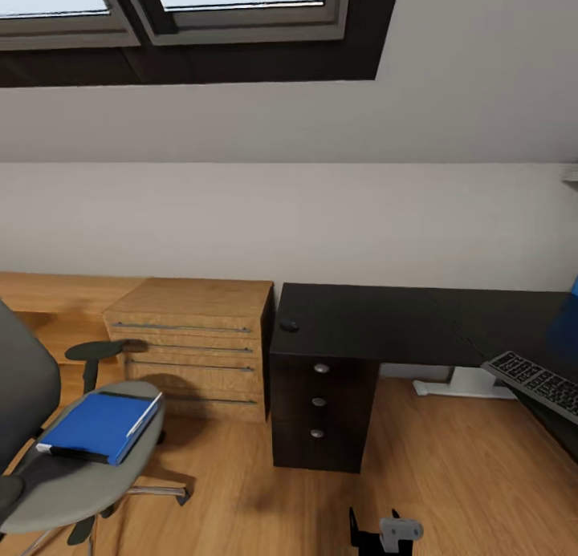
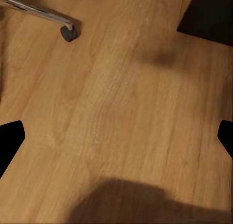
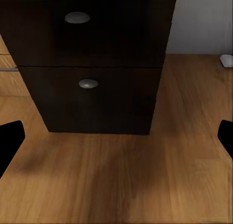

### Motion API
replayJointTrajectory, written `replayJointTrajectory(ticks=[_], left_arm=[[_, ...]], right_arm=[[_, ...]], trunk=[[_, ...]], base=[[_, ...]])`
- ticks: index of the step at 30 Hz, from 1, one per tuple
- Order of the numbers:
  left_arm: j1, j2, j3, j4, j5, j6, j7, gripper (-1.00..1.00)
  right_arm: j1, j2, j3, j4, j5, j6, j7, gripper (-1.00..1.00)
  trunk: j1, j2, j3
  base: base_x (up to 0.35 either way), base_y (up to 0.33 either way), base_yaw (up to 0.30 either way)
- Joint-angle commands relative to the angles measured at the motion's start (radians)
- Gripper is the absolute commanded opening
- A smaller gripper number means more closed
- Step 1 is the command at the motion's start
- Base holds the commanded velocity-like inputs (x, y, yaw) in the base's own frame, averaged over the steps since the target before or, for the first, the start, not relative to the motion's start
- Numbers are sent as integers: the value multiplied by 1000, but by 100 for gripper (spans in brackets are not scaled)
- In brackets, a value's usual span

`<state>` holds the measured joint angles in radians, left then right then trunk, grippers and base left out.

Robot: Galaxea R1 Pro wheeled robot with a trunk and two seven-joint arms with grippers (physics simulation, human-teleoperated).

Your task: In the bedroom, organize the workspace by keeping the computer under the desk, ensuring the monitor is on the desk, placing the keyboard on the desk next to the monitor, placing the mouse on the desk next to the keyboard, moving the folder from the swivel chair onto the desk next to the mouse, stacking the notebook on top of the folder with the pen on top of the notebook, and positioning the swivel chair next to the desk.

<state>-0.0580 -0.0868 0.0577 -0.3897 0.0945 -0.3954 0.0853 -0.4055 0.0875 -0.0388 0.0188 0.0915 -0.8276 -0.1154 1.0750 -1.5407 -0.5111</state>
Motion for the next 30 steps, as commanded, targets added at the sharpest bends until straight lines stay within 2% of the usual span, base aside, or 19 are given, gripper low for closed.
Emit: replayJointTrajectory(ticks=[1, 30], left_arm=[[0, 0, -2, 0, 7, -13, -1, 100], [0, -1, -2, 0, 7, -11, -1, 100]], right_arm=[[0, 0, -3, 3, 10, -10, -30, 100], [1, 0, -3, 1, 11, -6, -34, 100]], trunk=[[-4, 7, 3], [-115, 210, 94]], base=[[1, 0, -228], [21, 0, -17]])
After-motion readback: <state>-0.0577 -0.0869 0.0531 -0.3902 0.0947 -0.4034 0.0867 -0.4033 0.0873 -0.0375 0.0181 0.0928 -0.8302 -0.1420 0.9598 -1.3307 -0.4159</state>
